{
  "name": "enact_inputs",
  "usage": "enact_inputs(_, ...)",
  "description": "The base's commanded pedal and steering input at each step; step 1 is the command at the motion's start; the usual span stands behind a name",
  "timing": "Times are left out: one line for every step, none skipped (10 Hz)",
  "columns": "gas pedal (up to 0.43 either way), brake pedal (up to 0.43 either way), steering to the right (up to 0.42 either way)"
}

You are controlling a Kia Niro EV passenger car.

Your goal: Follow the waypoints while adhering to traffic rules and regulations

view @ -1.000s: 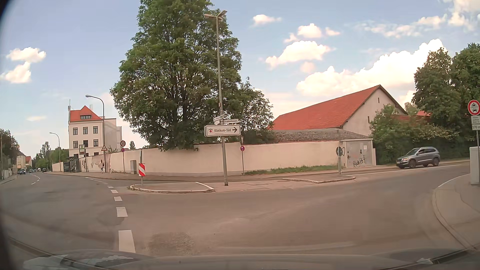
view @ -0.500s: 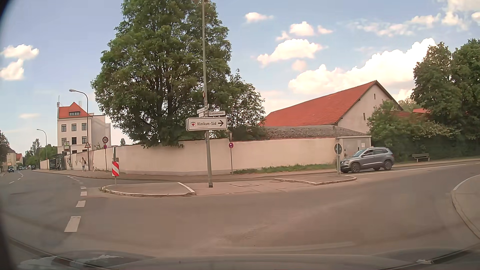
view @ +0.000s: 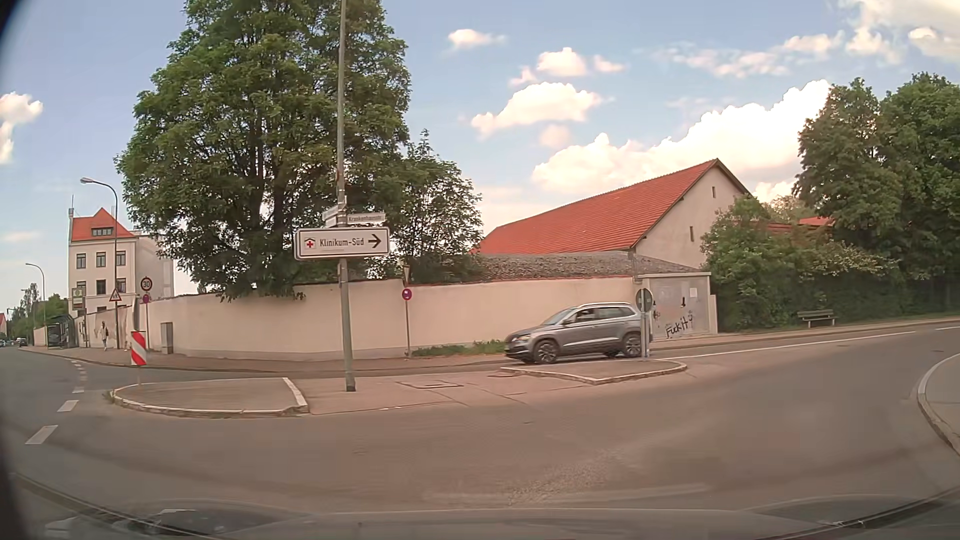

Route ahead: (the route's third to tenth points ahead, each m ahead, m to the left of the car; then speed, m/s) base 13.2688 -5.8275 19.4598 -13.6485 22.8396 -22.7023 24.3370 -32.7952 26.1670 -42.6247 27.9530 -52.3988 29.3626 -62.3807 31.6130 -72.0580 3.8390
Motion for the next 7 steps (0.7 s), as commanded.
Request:
enact_inputs(0.0,0.024,0.26)
enact_inputs(0.0,0.024,0.272)
enact_inputs(0.0,0.024,0.279)
enact_inputs(0.0,0.018,0.28)
enact_inputs(0.0,0.024,0.28)
enact_inputs(0.0,0.018,0.28)
enact_inputs(0.0,0.024,0.28)
